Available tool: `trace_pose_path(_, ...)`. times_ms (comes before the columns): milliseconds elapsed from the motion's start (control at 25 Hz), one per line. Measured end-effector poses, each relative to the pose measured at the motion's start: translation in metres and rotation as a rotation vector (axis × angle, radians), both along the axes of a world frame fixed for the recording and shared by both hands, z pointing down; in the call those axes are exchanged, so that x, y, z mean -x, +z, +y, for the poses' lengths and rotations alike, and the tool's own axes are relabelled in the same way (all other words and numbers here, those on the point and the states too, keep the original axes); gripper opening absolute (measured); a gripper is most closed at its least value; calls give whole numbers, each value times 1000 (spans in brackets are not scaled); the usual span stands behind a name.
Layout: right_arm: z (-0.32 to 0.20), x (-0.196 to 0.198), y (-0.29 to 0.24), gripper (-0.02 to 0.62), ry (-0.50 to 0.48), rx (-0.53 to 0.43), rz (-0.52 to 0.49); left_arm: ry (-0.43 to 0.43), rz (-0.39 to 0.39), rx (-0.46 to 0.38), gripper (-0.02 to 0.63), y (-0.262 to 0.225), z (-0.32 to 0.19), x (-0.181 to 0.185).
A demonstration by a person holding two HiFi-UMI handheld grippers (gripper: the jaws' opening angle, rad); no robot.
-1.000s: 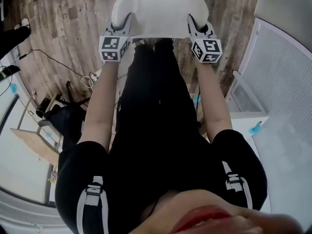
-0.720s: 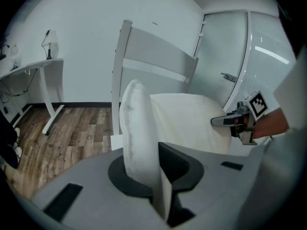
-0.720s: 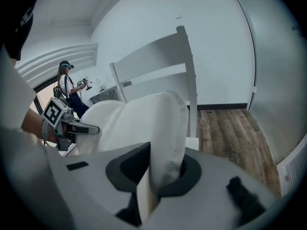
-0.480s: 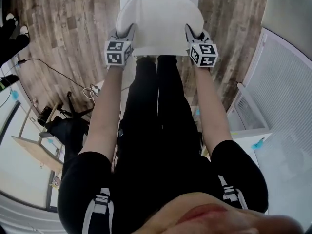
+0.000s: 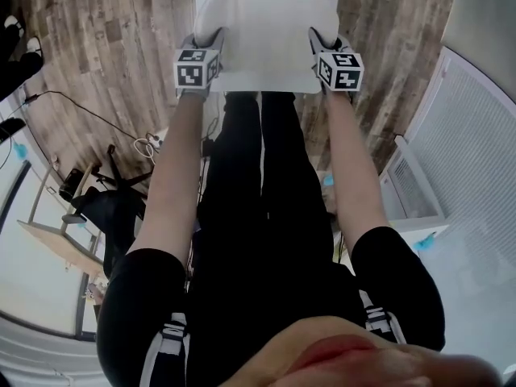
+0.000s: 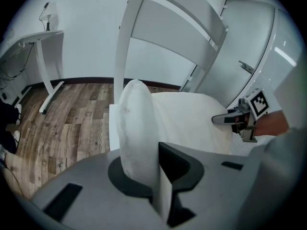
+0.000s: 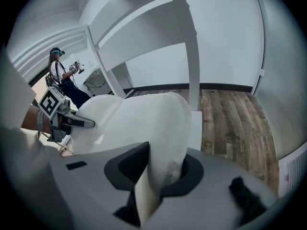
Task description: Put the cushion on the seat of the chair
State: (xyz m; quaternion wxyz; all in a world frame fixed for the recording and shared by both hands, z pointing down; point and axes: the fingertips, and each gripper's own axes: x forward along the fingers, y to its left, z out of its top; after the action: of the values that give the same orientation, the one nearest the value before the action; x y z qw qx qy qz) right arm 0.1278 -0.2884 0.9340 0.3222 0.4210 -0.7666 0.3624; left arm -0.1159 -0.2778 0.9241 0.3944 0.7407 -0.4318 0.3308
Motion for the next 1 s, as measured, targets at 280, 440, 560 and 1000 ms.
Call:
trace_pose_path(280,-5,-1,22,123,-44,19,79,35,-48,14,80,17,-3,7)
trace_pose_path(440,-7,-5,30,134,-55,20,113,51,-91,14,84,28,-5,5)
trace_pose_path(560,-9,-6,34,146,-59,9,141,56,-111,16,92,32,-6,7)
trace_pose_path(1000,-13,-18,55,225,15,65,141,15,-129,3,181,44,-11,21)
